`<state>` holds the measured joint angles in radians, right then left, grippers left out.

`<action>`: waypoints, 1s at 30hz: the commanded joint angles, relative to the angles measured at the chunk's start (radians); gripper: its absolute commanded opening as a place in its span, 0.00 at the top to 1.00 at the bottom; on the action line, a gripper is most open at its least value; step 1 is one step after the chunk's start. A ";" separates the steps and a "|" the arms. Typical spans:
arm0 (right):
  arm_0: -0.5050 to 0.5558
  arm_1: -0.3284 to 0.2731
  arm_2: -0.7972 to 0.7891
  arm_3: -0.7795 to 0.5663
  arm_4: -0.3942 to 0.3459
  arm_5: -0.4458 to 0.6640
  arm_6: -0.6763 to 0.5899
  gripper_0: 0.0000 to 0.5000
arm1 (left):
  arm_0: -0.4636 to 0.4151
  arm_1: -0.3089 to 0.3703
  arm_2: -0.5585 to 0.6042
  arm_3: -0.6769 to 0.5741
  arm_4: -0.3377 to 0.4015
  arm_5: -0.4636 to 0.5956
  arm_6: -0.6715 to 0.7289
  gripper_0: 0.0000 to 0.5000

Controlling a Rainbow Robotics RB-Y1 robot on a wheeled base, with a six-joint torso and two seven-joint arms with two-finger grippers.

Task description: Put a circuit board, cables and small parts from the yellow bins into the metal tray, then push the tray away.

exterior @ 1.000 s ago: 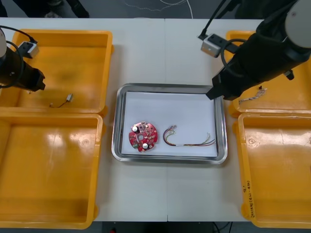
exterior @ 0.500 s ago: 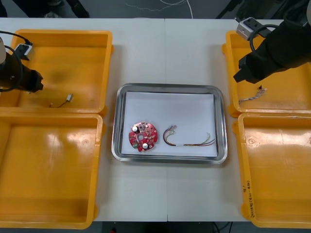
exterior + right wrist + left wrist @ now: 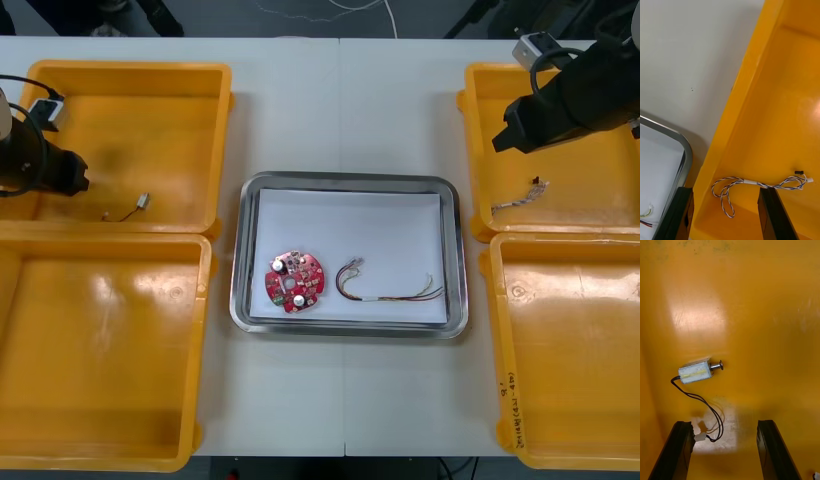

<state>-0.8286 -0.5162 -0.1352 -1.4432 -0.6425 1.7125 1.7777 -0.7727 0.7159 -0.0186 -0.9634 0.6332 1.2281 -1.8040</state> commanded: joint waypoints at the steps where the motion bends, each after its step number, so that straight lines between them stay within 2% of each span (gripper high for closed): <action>1: -0.053 -0.047 -0.023 0.053 0.006 -0.047 0.039 0.00 | -0.051 -0.004 0.019 0.005 0.022 -0.012 -0.156 0.00; 7: -0.055 -0.079 -0.023 0.129 0.009 -0.102 0.146 0.00 | -0.051 -0.004 -0.004 0.020 0.043 -0.025 -0.156 0.00; 13: -0.056 -0.100 -0.029 0.178 0.020 -0.154 0.151 0.00 | -0.051 -0.004 -0.006 0.032 0.062 -0.045 -0.167 0.02; 15: -0.056 -0.102 -0.038 0.184 0.029 -0.162 0.146 0.00 | -0.051 -0.004 -0.006 0.035 0.065 -0.045 -0.170 0.22; 16: -0.056 -0.102 -0.050 0.188 0.034 -0.163 0.143 0.00 | -0.051 -0.004 -0.006 0.035 0.065 -0.045 -0.172 0.47; 17: -0.056 -0.102 -0.064 0.193 0.038 -0.165 0.140 0.00 | -0.051 -0.004 -0.006 0.035 0.065 -0.045 -0.175 0.84; 18: -0.056 -0.102 -0.070 0.198 0.040 -0.165 0.140 0.00 | -0.051 -0.004 -0.006 0.035 0.065 -0.045 -0.176 0.99; 30: -0.055 -0.102 -0.109 0.224 0.075 -0.171 0.120 0.00 | -0.051 -0.003 -0.006 0.035 0.072 -0.045 -0.195 1.00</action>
<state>-0.8324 -0.5771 -0.2194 -1.2224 -0.5803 1.5573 1.9251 -0.7733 0.7151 -0.0189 -0.9246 0.6951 1.1935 -1.8817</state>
